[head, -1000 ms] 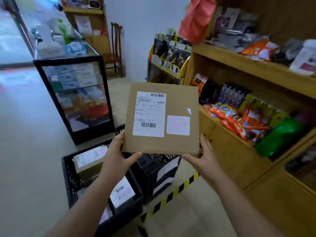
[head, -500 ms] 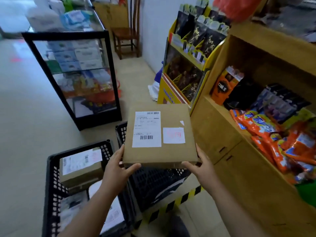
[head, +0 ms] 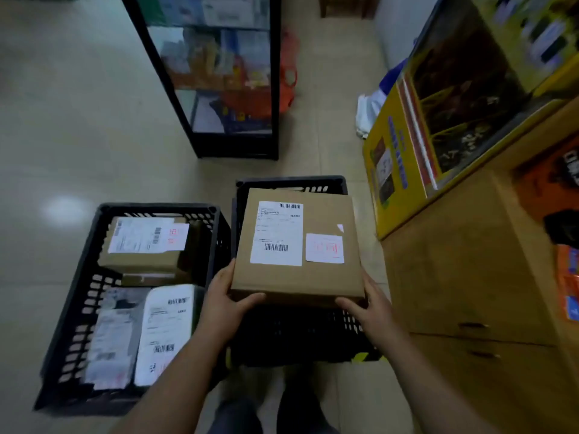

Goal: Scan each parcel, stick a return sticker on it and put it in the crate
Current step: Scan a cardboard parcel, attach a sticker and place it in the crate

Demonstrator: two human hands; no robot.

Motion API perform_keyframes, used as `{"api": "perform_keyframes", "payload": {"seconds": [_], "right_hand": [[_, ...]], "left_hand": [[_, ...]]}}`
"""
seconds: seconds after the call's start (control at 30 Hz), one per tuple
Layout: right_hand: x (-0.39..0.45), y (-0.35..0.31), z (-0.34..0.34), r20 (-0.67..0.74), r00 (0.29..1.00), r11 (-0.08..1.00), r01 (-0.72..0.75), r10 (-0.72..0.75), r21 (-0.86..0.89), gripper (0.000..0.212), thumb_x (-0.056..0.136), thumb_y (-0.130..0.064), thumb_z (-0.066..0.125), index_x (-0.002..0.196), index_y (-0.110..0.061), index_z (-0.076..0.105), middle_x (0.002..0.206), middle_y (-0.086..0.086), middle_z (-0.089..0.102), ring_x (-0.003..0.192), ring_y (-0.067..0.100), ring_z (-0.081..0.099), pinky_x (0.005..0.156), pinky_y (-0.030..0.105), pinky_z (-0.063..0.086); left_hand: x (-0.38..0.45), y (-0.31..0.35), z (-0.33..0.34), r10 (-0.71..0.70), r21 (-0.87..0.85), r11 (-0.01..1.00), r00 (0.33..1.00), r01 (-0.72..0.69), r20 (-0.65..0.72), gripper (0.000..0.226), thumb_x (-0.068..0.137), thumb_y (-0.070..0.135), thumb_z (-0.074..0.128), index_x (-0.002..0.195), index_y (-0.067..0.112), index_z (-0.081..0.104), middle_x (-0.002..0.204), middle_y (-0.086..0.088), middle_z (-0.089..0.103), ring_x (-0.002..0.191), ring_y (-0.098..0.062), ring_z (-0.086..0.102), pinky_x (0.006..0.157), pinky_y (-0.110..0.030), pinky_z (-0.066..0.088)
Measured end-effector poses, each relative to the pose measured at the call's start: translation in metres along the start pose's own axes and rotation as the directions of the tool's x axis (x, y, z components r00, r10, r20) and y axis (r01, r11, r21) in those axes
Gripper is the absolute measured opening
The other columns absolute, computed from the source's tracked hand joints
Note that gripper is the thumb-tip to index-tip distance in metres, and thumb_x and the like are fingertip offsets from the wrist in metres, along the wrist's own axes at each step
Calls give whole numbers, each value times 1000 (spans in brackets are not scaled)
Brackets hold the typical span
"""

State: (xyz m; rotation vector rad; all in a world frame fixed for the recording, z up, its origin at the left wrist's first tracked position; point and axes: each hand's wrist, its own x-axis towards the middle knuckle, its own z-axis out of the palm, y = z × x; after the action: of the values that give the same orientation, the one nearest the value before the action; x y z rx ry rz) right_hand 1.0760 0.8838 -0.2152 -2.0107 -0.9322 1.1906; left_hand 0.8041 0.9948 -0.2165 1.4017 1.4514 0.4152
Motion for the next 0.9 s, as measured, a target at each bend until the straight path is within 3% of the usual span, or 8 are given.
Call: {"api": "perform_keyframes", "payload": {"seconds": [0.1,0.23,0.4,0.53,0.6,0.77,0.9], "right_hand": [[22,11,7,55,998,999,-37,37,-4,79,87,-30,72,151,-36,27,142,-13,45,126,6,45,104,27,39],[53,33,20,105,991,996,-84,82,19,79,88,-36,70,151,-41,23,145,-12,44,130,10,43,110,36,38],[83,58,38,149,968,964,-223,201,146,86,91,-35,67,155,-40,10,147,-16,35,132,7,34,105,28,29],[105,76,51,145,953,922,-296,267,249,87,93,-25,65,153,-42,5,135,-18,30,127,6,28,108,32,25],[116,84,56,148,948,914,-312,282,261,86,93,-23,65,152,-46,6,133,-18,30,128,8,27,110,37,24],[139,103,69,127,940,890,-341,317,304,82,96,-16,61,153,-39,7,131,-13,32,125,5,26,104,30,23],[158,133,85,110,933,866,-358,341,349,82,94,-12,63,153,-41,13,135,-13,38,127,9,35,102,29,28]], "left_hand": [[11,-16,17,-93,-33,995,996,93,-9,91,75,28,83,149,36,32,141,10,49,125,-14,49,107,-40,43],[33,-33,35,-151,-68,986,988,150,-20,86,80,22,79,149,38,31,131,13,51,116,-10,48,102,-30,40],[63,-54,53,-170,-108,979,985,170,12,83,80,24,78,147,41,32,130,11,55,116,-11,51,100,-29,40],[80,-71,68,-200,-137,970,979,202,27,81,82,32,76,148,42,30,129,13,55,117,-10,51,99,-29,40],[89,-81,77,-221,-155,963,975,221,16,81,83,33,75,148,42,29,130,13,55,119,-11,51,103,-32,40],[112,-105,101,-259,-181,949,966,257,11,78,84,30,74,147,41,30,130,13,56,119,-11,52,106,-34,40],[131,-132,122,-293,-191,937,956,291,17,79,83,27,76,146,41,30,133,9,56,122,-15,53,108,-41,41]]}}
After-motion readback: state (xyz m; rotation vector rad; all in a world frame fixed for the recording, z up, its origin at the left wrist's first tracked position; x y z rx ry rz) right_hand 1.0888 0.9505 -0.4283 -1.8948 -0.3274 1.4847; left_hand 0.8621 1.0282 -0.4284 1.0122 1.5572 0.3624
